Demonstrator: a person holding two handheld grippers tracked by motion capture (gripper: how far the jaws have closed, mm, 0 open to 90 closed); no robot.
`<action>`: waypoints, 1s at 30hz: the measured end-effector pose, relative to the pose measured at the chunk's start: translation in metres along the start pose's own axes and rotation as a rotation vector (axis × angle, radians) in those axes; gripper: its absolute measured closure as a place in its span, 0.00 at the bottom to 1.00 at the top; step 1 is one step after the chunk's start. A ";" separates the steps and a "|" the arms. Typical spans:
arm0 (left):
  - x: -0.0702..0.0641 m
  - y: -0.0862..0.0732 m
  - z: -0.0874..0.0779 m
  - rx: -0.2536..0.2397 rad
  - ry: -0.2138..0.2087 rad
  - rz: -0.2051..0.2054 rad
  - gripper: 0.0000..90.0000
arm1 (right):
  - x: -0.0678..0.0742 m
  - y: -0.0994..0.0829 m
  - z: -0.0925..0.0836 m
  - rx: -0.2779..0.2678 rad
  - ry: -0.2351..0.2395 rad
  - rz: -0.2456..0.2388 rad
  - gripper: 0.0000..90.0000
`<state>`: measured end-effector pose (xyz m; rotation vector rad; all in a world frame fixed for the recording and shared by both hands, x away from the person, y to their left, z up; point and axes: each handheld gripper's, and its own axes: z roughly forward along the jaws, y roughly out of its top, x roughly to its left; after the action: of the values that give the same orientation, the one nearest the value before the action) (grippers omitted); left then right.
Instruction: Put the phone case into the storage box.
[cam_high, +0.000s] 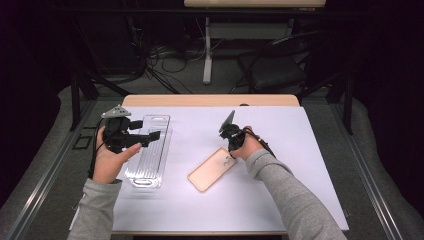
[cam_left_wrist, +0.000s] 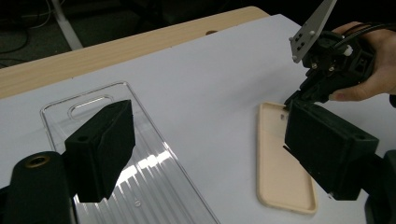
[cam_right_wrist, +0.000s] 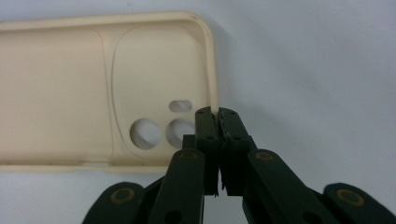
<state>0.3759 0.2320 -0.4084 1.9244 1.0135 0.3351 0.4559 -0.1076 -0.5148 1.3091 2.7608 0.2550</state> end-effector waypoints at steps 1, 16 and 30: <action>0.000 0.000 0.000 0.000 0.000 0.000 0.18 | 0.000 0.000 -0.001 0.000 0.001 -0.003 0.98; 0.000 -0.001 0.001 0.001 0.002 -0.002 0.18 | -0.005 -0.008 -0.007 -0.053 0.039 0.028 0.98; -0.003 -0.001 0.004 0.001 0.005 0.004 0.18 | -0.001 -0.023 -0.022 -0.193 0.028 0.033 0.98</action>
<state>0.3758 0.2272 -0.4107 1.9277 1.0140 0.3417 0.4363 -0.1253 -0.4976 1.3111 2.6592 0.5317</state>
